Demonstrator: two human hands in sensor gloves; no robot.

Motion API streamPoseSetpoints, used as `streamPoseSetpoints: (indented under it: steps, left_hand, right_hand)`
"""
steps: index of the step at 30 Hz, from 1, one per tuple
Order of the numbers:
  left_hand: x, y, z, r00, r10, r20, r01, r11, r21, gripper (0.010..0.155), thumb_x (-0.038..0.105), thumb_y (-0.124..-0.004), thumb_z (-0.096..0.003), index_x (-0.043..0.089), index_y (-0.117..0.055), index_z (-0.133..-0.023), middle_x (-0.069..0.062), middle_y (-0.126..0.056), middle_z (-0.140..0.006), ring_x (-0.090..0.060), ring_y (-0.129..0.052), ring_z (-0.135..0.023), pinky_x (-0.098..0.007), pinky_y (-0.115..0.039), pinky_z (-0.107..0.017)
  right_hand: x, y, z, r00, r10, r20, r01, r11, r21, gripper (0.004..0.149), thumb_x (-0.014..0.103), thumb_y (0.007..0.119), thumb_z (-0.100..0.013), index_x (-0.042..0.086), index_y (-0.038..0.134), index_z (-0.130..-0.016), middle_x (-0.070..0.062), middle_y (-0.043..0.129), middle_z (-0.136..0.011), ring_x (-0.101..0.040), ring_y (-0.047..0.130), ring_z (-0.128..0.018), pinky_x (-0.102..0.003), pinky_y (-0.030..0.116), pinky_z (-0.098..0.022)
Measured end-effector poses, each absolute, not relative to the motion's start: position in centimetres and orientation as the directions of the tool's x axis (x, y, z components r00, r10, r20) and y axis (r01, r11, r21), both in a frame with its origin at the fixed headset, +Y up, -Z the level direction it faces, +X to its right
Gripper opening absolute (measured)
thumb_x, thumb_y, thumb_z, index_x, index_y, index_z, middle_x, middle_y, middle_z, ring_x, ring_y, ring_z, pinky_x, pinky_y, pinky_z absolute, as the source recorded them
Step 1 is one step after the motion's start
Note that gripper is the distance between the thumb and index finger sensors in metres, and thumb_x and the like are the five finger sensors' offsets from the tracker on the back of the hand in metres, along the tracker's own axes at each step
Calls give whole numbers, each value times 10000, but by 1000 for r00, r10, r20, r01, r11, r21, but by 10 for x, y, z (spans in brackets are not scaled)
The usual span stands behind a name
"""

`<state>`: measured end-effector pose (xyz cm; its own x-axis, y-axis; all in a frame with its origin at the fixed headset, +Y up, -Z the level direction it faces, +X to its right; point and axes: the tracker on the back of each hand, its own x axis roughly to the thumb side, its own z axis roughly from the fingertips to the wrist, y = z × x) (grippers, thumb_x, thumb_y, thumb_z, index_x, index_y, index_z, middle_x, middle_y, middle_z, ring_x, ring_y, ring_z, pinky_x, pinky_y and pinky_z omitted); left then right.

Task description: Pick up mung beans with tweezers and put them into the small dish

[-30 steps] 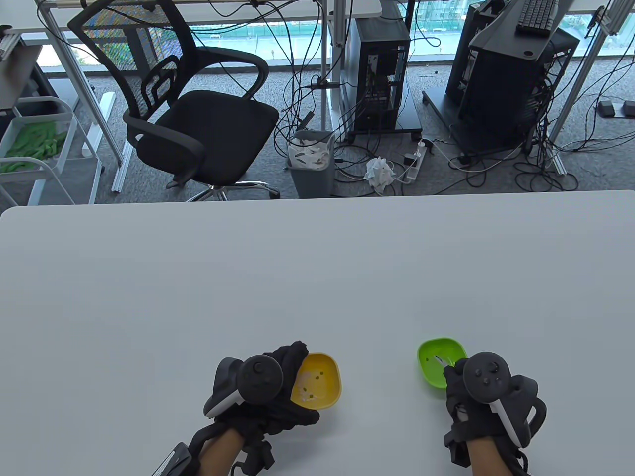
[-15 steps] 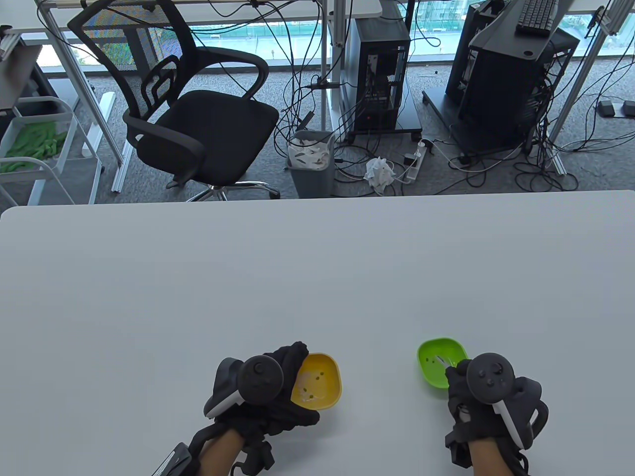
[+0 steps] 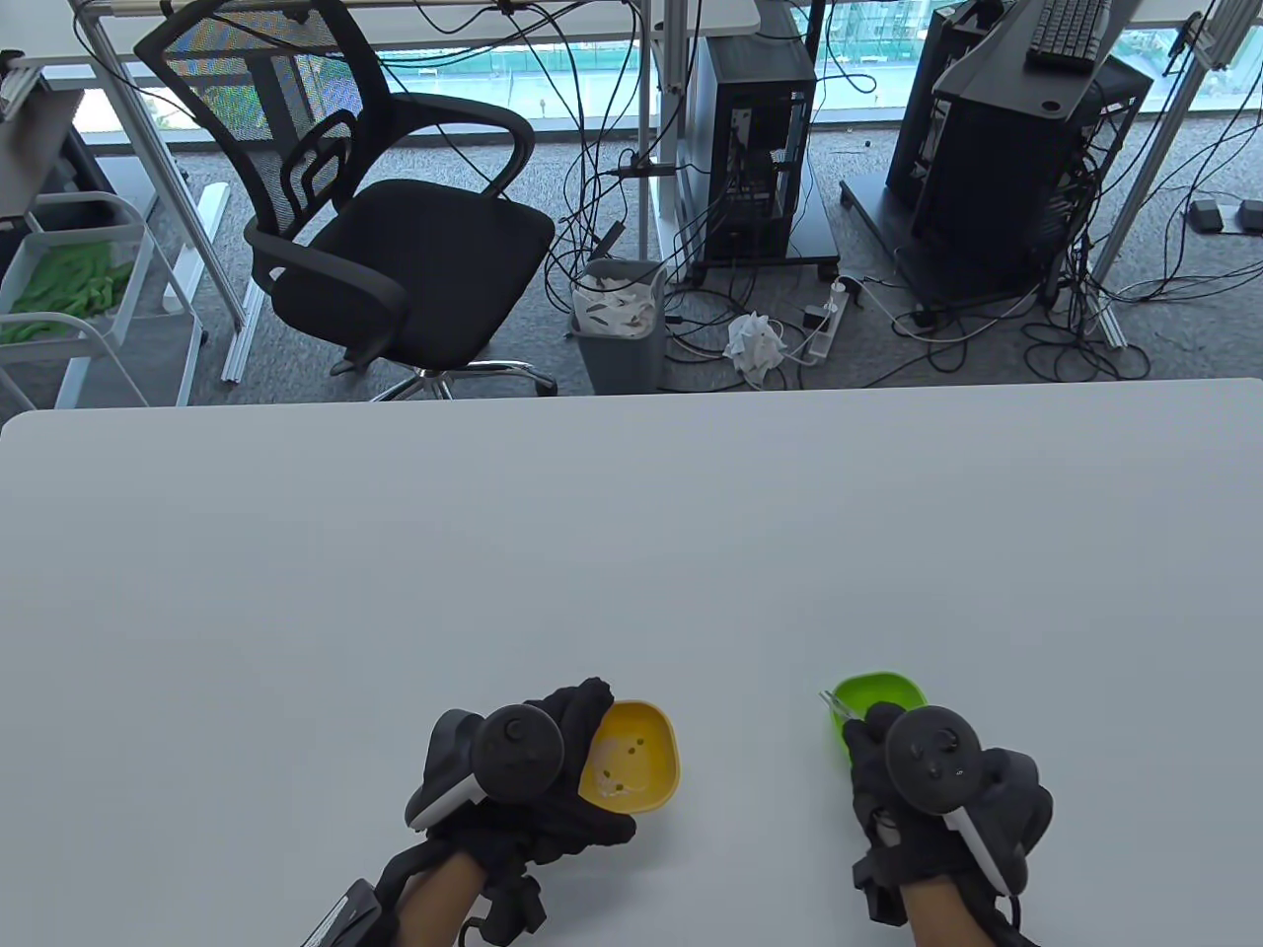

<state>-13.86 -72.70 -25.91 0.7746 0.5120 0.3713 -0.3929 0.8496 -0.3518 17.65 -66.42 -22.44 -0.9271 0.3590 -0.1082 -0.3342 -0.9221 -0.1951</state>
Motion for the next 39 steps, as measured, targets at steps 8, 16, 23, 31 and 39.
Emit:
streamPoseSetpoints:
  steps: [8, 16, 23, 31, 39]
  left_hand:
    - [-142, -726, -260, 776, 519, 359, -403, 845, -352, 1226, 655, -990, -314, 87, -278, -1135, -169, -395, -1161, -402, -579, -961, -629, -463, -755]
    - [-141, -726, -260, 771, 516, 373, -397, 848, -351, 1228, 658, -988, -313, 86, -279, -1135, -170, -396, -1160, -402, -581, -960, -629, -465, -754]
    - [-141, -725, -260, 769, 515, 379, -400, 850, -344, 1224, 659, -987, -314, 87, -281, -1135, -169, -397, -1160, -402, -583, -959, -628, -468, -753]
    - [-140, -726, -259, 770, 510, 382, -391, 852, -349, 1227, 659, -988, -313, 85, -280, -1135, -170, -397, -1160, -402, -582, -959, -629, -467, -753]
    - [-139, -726, -259, 774, 505, 382, -384, 854, -351, 1226, 658, -989, -313, 87, -280, -1135, -169, -396, -1160, -403, -582, -959, -629, -467, -753]
  right_hand:
    - [66, -645, -219, -962, 226, 156, -247, -960, -132, 374, 330, 902, -461, 50, 967, -700, -160, 979, -520, -102, 927, -247, -289, 858, -168]
    - [38, -656, -223, -977, 87, 197, -106, -991, -87, 371, 331, 915, -453, 57, 969, -699, -162, 978, -525, -106, 929, -251, -292, 858, -173]
    - [33, -664, -227, -979, 42, 201, -58, -996, -71, 383, 331, 919, -452, 42, 973, -697, -160, 980, -526, -108, 930, -253, -294, 859, -174]
    - [32, -667, -227, -979, 28, 204, -40, -998, -55, 374, 325, 919, -452, 46, 977, -693, -163, 982, -525, -112, 932, -252, -298, 859, -174]
    - [33, -667, -227, -978, 32, 204, -45, -997, -55, 360, 314, 917, -450, 44, 987, -677, -160, 987, -511, -112, 932, -243, -295, 861, -168]
